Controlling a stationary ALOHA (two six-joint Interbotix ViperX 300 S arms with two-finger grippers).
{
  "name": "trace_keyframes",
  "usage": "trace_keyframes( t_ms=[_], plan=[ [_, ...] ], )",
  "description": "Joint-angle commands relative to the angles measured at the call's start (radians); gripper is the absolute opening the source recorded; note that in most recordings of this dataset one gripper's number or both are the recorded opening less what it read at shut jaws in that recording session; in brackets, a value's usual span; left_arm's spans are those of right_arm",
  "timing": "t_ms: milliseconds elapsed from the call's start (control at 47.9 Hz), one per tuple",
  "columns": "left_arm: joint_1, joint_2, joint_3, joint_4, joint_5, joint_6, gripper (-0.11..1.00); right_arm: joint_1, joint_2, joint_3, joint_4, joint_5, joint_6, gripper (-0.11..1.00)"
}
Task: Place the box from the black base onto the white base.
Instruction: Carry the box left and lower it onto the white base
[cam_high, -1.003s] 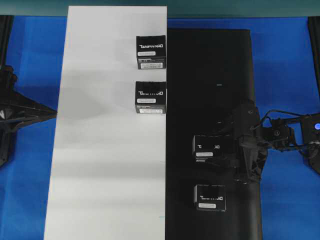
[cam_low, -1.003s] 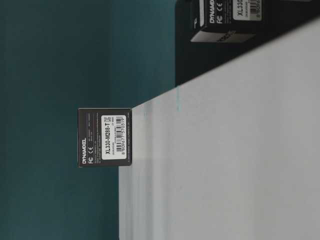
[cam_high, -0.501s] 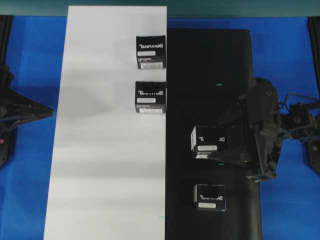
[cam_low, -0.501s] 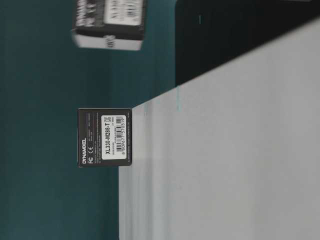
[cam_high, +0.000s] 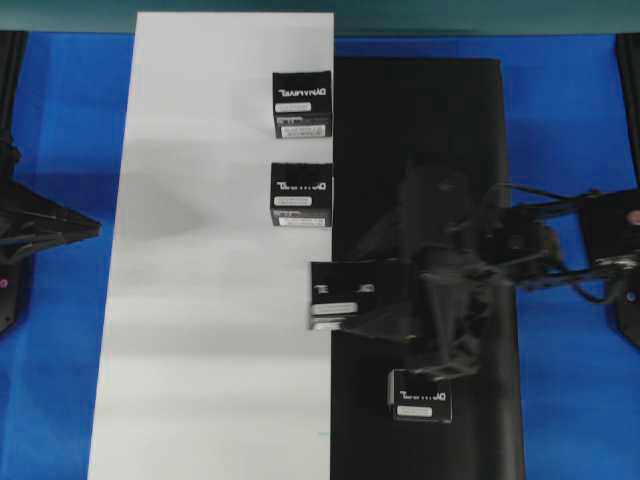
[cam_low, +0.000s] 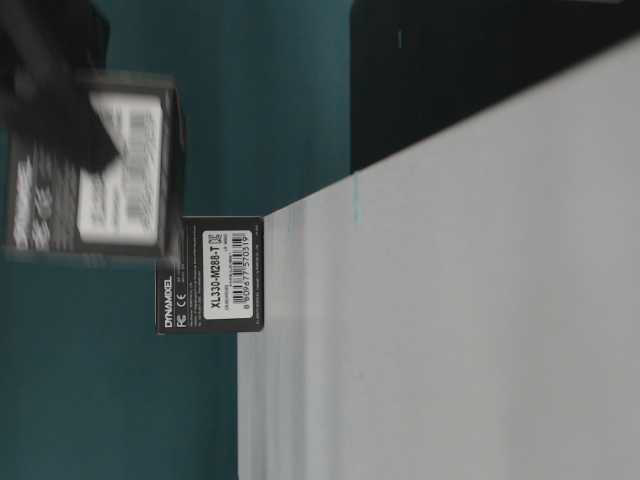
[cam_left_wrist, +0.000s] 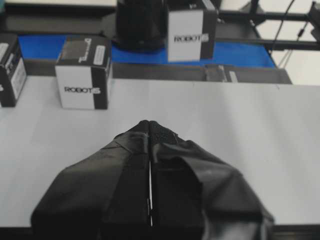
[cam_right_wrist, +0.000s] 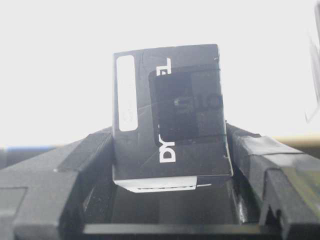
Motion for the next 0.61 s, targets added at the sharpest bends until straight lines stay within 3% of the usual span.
trace_keyframes(
  t_ms=[0,585],
  plan=[
    [-0.008,0.005,-0.026,0.003,0.003,-0.002,-0.05,0.002,0.048,-0.048,-0.002,-0.002,-0.002,0.58],
    [-0.025,0.005,-0.026,0.003,0.009,0.000,-0.05,-0.025,0.149,-0.095,-0.014,-0.025,-0.005,0.58]
  ],
)
